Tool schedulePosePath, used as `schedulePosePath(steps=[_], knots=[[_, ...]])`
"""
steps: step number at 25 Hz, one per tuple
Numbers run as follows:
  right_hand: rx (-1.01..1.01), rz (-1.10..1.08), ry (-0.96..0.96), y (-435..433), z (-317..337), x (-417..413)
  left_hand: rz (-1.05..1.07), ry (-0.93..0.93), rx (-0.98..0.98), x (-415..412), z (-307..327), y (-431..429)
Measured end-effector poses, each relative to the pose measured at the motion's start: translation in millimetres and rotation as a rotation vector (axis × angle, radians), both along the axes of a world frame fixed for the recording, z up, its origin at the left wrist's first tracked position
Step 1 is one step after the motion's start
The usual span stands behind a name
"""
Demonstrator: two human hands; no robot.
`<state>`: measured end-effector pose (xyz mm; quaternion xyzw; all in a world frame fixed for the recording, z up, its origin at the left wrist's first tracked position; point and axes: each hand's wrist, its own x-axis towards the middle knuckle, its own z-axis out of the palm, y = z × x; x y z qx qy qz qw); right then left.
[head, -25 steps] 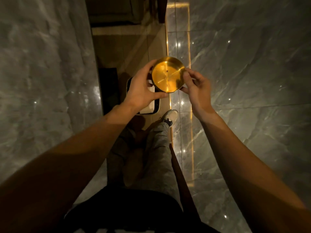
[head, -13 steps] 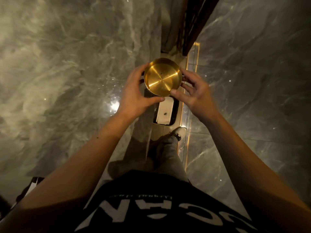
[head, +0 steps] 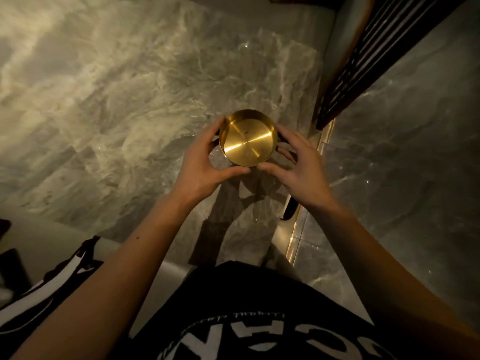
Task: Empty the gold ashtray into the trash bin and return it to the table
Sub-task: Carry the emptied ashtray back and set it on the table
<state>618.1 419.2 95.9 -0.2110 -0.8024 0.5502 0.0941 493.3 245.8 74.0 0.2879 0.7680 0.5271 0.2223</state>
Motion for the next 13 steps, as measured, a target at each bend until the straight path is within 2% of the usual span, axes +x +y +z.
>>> schedulePosePath(steps=[7,13], knots=[[0.081,0.208,0.052,-14.8,16.3,-4.9,0.173,0.088,-0.025,29.9,34.8,-36.6],[0.077,0.252,0.101,-31.0,24.9,-10.8,0.241,0.109,-0.03,35.9,47.5,-58.2]])
